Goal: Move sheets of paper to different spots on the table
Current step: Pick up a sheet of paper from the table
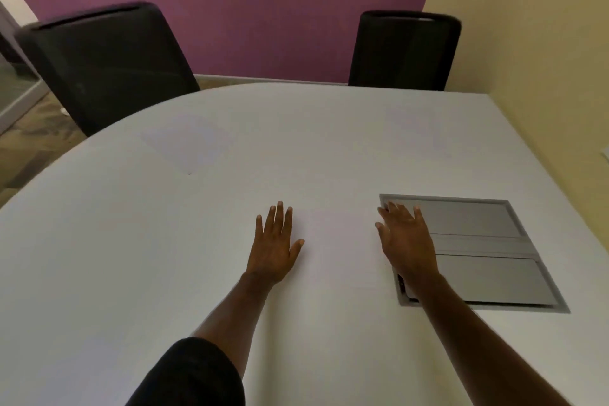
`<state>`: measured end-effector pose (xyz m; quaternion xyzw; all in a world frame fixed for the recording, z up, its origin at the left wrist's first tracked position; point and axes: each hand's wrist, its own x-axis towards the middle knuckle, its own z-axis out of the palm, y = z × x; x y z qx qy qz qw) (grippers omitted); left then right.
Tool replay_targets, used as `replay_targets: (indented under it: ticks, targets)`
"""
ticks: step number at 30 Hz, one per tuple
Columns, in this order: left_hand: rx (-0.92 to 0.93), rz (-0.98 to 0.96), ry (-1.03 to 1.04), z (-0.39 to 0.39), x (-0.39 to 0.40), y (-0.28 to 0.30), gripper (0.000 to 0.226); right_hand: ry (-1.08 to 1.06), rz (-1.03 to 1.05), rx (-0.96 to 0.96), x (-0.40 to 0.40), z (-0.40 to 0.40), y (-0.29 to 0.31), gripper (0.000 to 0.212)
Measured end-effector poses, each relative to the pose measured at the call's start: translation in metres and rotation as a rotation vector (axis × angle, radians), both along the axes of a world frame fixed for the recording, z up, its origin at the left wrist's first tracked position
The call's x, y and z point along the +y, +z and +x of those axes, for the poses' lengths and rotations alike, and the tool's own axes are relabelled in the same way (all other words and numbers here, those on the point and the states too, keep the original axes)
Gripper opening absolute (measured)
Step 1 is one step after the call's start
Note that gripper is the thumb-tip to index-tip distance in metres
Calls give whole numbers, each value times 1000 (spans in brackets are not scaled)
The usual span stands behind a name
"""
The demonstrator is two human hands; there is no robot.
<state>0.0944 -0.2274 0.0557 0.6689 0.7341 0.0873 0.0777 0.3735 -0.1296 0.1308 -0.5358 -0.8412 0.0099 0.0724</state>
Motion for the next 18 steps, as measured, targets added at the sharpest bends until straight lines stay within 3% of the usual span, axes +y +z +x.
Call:
replay_targets:
  ticks: [4,10,16,18]
  targets:
    - [8,-44,11,-11,12,-54,80,-29,-106,19,21,-25,-56,45]
    - [22,-23,26,-19,2,-101,78,-120,-304,41,37,-35,-127,78]
    - [48,-22,37,-21,1,-105,76,-71,-323,230,38,-35,-144,90]
    - [48,-33,38,-21,2,-104,76,-36,-394,294,36,-35,-134,83]
